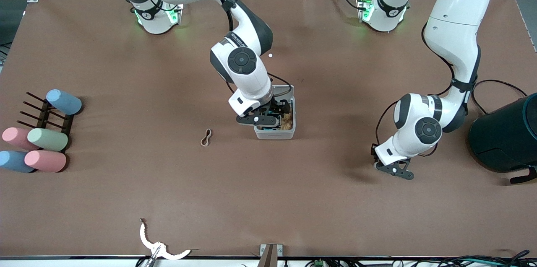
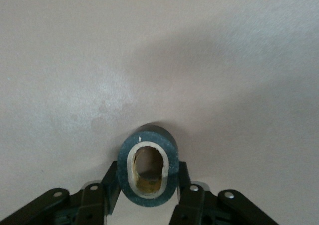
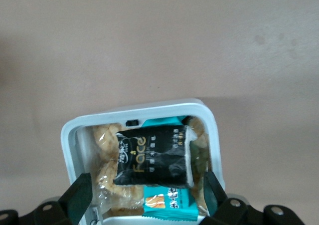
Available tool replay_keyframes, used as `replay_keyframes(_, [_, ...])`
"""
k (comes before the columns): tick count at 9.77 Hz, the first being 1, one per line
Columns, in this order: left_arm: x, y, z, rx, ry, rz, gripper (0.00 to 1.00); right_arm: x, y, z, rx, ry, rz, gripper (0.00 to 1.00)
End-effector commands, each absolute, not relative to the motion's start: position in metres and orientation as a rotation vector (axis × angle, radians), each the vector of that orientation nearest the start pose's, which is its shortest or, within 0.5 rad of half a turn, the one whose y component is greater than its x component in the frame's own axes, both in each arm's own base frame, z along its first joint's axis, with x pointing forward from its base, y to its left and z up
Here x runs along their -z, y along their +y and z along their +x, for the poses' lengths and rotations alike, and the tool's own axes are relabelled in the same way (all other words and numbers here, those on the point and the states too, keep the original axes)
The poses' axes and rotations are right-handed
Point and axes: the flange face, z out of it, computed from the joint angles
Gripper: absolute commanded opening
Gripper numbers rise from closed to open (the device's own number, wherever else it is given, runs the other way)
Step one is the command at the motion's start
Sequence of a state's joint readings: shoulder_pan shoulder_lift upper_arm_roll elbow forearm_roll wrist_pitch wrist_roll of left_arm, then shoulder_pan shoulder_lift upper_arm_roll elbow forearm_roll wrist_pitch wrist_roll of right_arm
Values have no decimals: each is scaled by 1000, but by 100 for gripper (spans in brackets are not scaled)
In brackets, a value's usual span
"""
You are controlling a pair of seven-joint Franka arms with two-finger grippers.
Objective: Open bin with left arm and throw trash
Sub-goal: 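Carry the tape roll over the bin while the right gripper reaches the clip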
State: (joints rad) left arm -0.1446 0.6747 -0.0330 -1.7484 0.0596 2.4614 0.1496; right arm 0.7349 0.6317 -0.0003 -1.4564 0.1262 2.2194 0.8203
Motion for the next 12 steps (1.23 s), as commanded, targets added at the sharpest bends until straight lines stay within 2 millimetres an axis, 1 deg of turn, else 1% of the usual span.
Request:
replay_keyframes(1, [-255,-162,655,35,637,-3089,8,-368,421,576,-36,402,-2976,97])
replay_keyframes(2, [-282,-186,648,-38,583,-3123,7,-365,382,591,-115,481,-3007,97])
replay_keyframes(3, [-312,-222,634,-96,496,-3175,7,-350,344,605,-148,563,-3019,97])
replay_keyframes(4, [-330,-253,618,-125,364,-3207,7,-331,310,616,-180,644,-3021,98])
replay_keyframes(5, [-342,-302,595,-156,182,-3241,8,-316,295,618,-195,681,-3021,98])
replay_keyframes(6, [-354,-339,580,-153,-1,-3258,9,-288,289,607,-196,695,-3023,99])
replay_keyframes(7, [-353,-374,560,-153,-42,-3248,9,-263,289,592,-188,694,-3028,99])
replay_keyframes(8, [-344,-402,542,-145,-4,-3219,9,-251,287,586,-164,695,-3021,99])
replay_keyframes(9, [-337,-416,532,-122,-26,-3190,9,-238,282,581,-164,704,-3021,99])
replay_keyframes(10, [-326,-426,524,-96,-41,-3153,9,-231,278,580,-140,711,-3013,99])
replay_keyframes(12, [-310,-439,516,-84,-75,-3130,11,-228,274,584,-111,722,-3002,99])
